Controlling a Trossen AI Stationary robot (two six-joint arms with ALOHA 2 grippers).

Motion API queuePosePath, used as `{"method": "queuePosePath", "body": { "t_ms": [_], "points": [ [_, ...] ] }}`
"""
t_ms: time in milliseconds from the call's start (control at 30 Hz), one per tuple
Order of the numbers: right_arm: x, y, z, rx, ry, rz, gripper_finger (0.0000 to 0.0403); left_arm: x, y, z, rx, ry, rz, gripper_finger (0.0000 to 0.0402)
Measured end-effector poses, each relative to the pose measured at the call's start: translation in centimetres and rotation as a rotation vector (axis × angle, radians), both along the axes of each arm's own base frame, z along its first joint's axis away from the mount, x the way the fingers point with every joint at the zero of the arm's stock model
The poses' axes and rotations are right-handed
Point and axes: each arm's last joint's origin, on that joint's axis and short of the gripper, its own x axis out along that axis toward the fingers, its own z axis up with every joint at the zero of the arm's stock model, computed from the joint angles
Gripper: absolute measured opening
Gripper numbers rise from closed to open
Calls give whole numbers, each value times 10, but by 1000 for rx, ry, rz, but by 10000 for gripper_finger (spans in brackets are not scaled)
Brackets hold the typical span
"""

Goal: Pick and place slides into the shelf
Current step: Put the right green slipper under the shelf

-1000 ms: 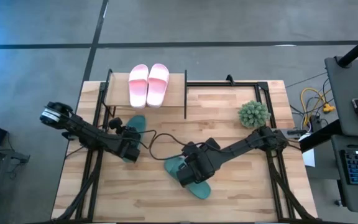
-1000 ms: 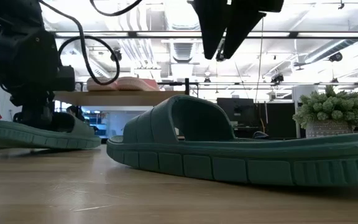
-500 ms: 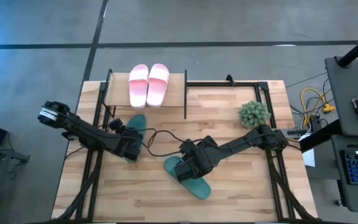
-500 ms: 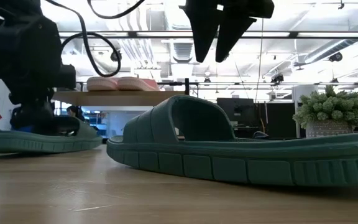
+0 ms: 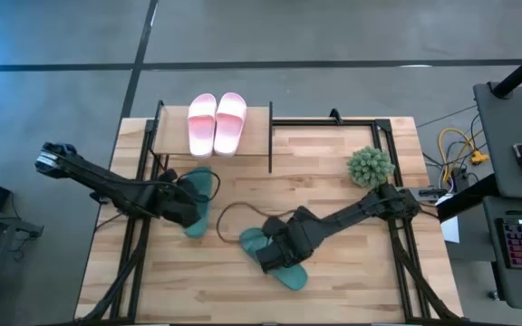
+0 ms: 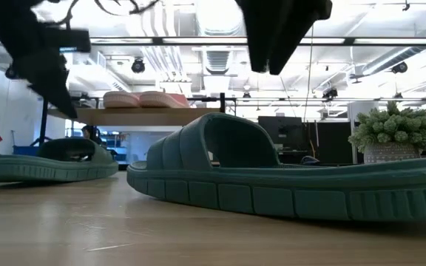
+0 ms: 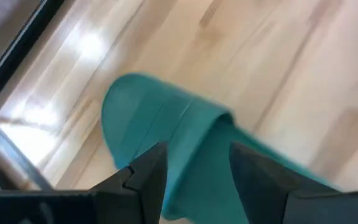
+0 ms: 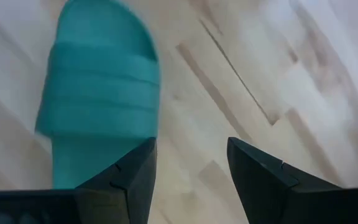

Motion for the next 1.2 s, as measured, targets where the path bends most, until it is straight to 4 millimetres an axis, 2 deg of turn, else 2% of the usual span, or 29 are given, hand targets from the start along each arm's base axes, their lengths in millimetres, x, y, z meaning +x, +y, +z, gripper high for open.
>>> {"method": "queuePosePath", "body": {
  "t_ms": [100, 200, 333, 433, 667, 800, 1033, 1200],
  "points": [
    [-12, 21, -8, -156, 28, 197, 187, -4, 0, 14, -48, -47, -39, 158],
    [-29, 42, -27, -295, 135, 431, 187, -8, -1, 24, -88, -77, -98, 158],
    [-39, 68, -49, -223, 150, 651, 187, -14, -1, 30, -120, -112, -118, 158],
    [-39, 81, -59, -189, 87, 713, 187, -17, -1, 31, -149, -126, -112, 158],
    [-36, 71, -69, -302, 69, 673, 187, -17, -2, 30, -174, -117, -120, 158],
    [-29, 63, -75, -301, 52, 652, 187, -16, -3, 29, -174, -111, -118, 158],
    [-13, 53, -80, -317, 18, 741, 187, -15, -3, 28, -186, -112, -97, 158],
    [-9, 43, -84, -324, 37, 740, 187, -15, -3, 28, -198, -121, -78, 158]
  ]
}}
